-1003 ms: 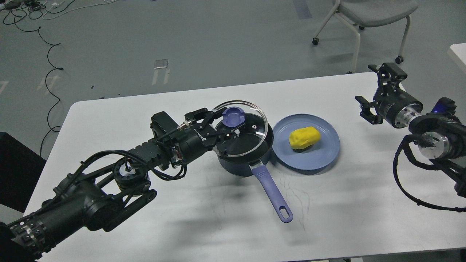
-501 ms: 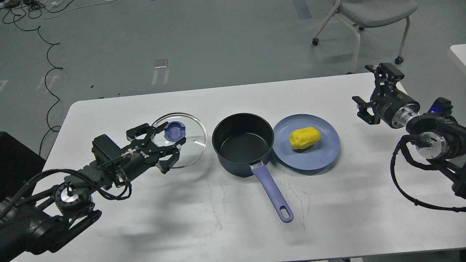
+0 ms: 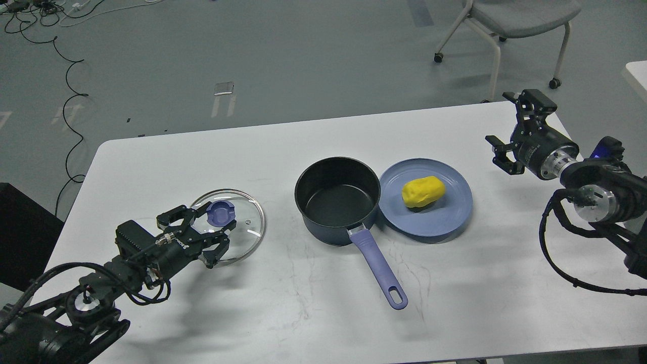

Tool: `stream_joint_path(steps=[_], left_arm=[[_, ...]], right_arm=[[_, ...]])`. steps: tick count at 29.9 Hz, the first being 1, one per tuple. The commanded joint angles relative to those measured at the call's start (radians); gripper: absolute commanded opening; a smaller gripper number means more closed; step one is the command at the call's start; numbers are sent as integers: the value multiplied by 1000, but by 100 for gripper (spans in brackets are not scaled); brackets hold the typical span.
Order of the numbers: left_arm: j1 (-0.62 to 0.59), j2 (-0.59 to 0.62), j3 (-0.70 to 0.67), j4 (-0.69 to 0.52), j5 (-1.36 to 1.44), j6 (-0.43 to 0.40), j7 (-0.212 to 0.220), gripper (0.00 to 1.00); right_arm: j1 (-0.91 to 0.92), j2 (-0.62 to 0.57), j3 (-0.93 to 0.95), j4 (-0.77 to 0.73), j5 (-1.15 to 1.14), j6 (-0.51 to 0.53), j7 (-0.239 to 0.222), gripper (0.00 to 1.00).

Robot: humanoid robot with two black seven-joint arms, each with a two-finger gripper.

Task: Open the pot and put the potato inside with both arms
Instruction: 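Lift the glass lid off the pot and set it down beside it, then raise the left arm away and reach the right gripper to the potato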

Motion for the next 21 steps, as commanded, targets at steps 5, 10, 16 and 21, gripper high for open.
stream_joint_path(steps=[5, 10, 16, 21], left_arm=[[-10, -3, 58, 37, -79, -2, -12, 92], [-16, -2, 55, 49, -80, -2, -38, 97], [-68, 0, 50, 38, -230, -2, -93, 98], [-145, 9, 53, 27, -500, -2, -191, 98]], right_arm=[[-1, 0, 1, -3, -1, 0, 0, 100], [-1, 0, 1, -3, -1, 0, 0, 100], [2, 0, 0, 0, -10, 6, 0, 100], [34, -2, -49, 6, -28, 6, 0, 100]])
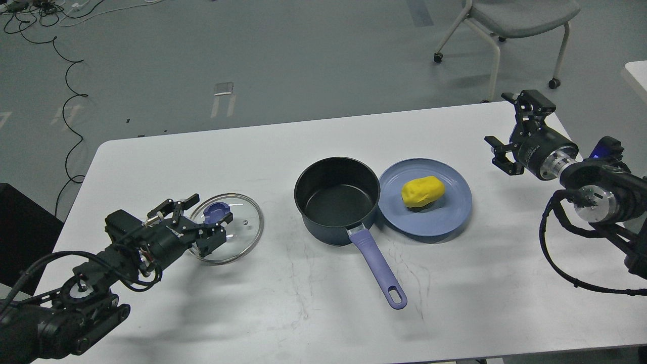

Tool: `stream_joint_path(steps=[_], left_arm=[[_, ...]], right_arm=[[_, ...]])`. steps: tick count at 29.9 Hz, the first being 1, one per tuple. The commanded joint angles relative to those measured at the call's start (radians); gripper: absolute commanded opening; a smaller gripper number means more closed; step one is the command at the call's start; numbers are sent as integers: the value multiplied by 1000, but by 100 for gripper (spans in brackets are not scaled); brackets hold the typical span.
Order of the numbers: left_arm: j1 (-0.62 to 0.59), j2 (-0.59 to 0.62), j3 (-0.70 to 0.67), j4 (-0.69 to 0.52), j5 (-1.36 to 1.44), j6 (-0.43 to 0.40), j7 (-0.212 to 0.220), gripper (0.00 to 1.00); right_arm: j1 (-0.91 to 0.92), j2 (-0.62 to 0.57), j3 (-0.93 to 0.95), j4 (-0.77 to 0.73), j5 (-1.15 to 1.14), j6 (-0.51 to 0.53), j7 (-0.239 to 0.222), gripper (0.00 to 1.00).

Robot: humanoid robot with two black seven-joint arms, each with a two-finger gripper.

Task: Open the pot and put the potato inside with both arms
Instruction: 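Raise the left arm away and reach the right gripper to the potato, then grasp the yellow potato on the blue plate with the right gripper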

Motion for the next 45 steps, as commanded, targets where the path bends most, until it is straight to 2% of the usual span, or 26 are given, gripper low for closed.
stream_joint_path(steps=[1, 8, 11, 14, 16, 18, 19, 20, 22, 23, 24, 26, 28, 29, 31, 32, 37, 45], left_arm=[[-61, 2, 2, -4, -160, 0, -30, 98], [-121, 15, 1, -6, -241, 0, -30, 98], [-148, 15, -1, -6, -334, 0, -30, 98], [-199, 3, -4, -9, -499, 0, -30, 98], [-242, 2, -12, -13, -652, -65, -30, 98], [-303, 1, -13, -39, -901, -196, -30, 98], [-320, 1, -13, -46, -969, -230, -30, 98], [-352, 6, -13, -59, -1090, -300, -3, 98], [-381, 14, -15, -78, -1192, -388, 42, 98], [-404, 24, -25, -87, -1287, -486, 86, 98], [-414, 31, -39, -89, -1332, -534, 108, 98], [-420, 37, -129, -89, -1466, -664, 212, 98], [-417, 37, -176, -93, -1496, -706, 273, 98], [-409, 37, -215, -105, -1511, -739, 324, 98], [-391, 38, -257, -133, -1515, -786, 367, 98], [-368, 38, -275, -148, -1515, -809, 373, 98], [-348, 29, -294, -170, -1513, -809, 367, 98], [-332, 37, -294, -170, -1502, -809, 362, 98]], right_arm=[[33, -1, -44, 3, -22, 0, 0, 100], [59, 11, -74, 9, -153, 0, 2, 100], [71, 16, -96, 11, -350, 0, 5, 100], [85, 25, -131, 23, -556, -1, 28, 99], [103, 25, -160, 34, -683, -3, 46, 99], [137, 25, -220, 35, -830, -13, 63, 99], [148, 23, -241, 32, -863, -23, 69, 99], [172, 22, -290, 29, -928, -45, 89, 99], [197, 22, -352, 26, -990, -81, 112, 99], [226, 22, -416, 23, -1045, -120, 132, 99], [240, 22, -447, 21, -1069, -144, 143, 99], [286, 23, -563, 2, -1124, -225, 179, 99], [298, 23, -611, -15, -1135, -251, 190, 99], [304, 25, -646, -29, -1141, -266, 199, 99], [307, 28, -682, -45, -1151, -283, 216, 99], [307, 35, -700, -55, -1162, -293, 225, 99], [309, 81, -745, -110, -1179, -319, 244, 99], [314, 124, -818, -129, -1181, -339, 245, 97]])
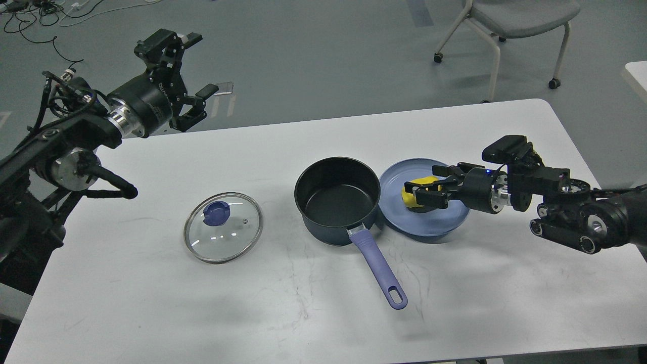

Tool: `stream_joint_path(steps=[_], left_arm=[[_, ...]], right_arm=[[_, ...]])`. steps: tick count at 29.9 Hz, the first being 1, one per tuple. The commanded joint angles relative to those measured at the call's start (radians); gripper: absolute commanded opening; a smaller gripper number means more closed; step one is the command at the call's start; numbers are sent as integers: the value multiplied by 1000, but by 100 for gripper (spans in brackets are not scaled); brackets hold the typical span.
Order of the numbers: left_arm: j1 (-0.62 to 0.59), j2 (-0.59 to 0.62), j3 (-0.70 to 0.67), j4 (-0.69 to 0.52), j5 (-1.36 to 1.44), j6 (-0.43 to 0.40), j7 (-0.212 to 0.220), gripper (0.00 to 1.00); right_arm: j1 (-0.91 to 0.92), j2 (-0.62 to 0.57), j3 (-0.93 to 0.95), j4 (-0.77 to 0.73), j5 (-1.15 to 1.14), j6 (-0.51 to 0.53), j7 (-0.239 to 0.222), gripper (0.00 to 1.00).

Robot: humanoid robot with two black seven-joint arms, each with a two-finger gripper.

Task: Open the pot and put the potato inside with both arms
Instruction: 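Grasp the yellow potato on the blue plate with the right gripper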

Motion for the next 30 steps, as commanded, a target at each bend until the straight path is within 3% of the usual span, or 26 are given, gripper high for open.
stream_joint_path(steps=[1, 9, 13, 17, 19, 20, 23, 26, 30], left_arm=[[7, 5, 0, 0, 3, 0, -3, 98], [33, 6, 0, 2, 6, 11, -6, 98], [34, 6, 6, 2, 8, 31, -43, 98], [36, 6, 9, 2, 11, 37, -51, 98], [39, 6, 9, 2, 20, 38, -51, 98], [45, 6, 8, 2, 25, 43, -51, 98], [47, 6, 6, 2, 33, 48, -52, 98], [48, 10, 6, 2, 40, 54, -52, 98], [48, 8, 6, 2, 45, 55, -64, 98]], right_arm=[[6, 14, -29, -15, 0, -7, 1, 97], [33, 19, -88, -44, 0, -9, 18, 96], [32, 17, -89, -44, 1, -9, 18, 94], [26, 19, -91, -43, 1, -9, 20, 90], [24, 19, -94, -38, 1, -9, 20, 83], [23, 17, -104, -38, 1, -9, 20, 73], [26, 19, -129, -41, 1, -10, 20, 57], [29, 17, -135, -46, 1, -26, 20, 48], [29, 17, -135, -47, 1, -38, 20, 45]])
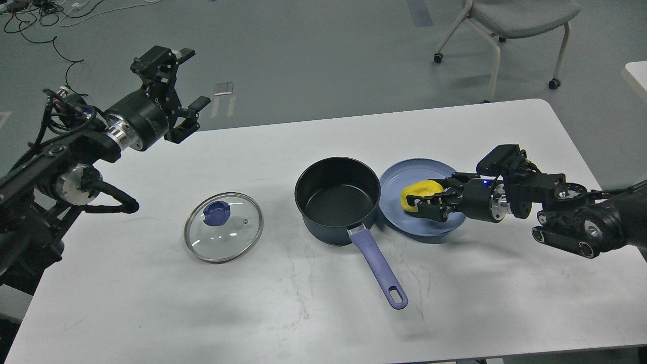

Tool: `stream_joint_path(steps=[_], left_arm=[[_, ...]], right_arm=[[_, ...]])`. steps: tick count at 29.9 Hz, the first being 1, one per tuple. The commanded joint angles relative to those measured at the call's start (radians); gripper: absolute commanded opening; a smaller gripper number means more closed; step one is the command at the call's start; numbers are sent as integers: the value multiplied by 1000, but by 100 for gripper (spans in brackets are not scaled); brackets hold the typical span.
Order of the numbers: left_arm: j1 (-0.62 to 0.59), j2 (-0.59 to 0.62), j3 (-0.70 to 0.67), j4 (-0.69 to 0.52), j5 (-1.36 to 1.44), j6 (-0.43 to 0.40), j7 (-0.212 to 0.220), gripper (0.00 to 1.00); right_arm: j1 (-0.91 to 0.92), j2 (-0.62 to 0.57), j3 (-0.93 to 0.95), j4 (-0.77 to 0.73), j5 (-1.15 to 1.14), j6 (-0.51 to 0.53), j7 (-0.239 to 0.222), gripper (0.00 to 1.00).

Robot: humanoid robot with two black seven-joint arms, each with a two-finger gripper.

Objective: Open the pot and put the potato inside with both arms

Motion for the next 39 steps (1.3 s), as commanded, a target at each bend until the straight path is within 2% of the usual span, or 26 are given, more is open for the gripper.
stream_joint_path(steps=[1, 15, 20, 29, 30, 32, 33, 34, 39], left_arm=[[2, -1, 1, 0, 4, 1, -13, 98], [2, -1, 4, 0, 22, 11, -15, 98], [2, 2, 6, 2, 24, 11, -15, 98], [-1, 17, -6, 2, 73, 5, -15, 98], [-1, 16, -8, 0, 73, 6, -15, 98], [-1, 13, -8, 2, 73, 6, -15, 98], [0, 10, -8, 0, 73, 8, -15, 98], [-1, 10, -8, 0, 73, 8, -15, 98], [0, 7, -9, 0, 73, 9, -15, 98]], right_arm=[[0, -2, 0, -1, 0, -10, -1, 45], [124, -45, 18, 28, 20, -93, -1, 43], [163, -28, 30, 81, 24, -87, -1, 43], [166, 171, 29, 60, 41, -76, -1, 44], [161, 195, 32, 34, 55, -74, -1, 48], [155, 238, 30, 5, 69, -74, -1, 61], [152, 270, 26, -15, 79, -74, -1, 87], [151, 280, 26, -21, 82, -74, -1, 99], [154, 286, 27, -24, 95, -74, -1, 100]])
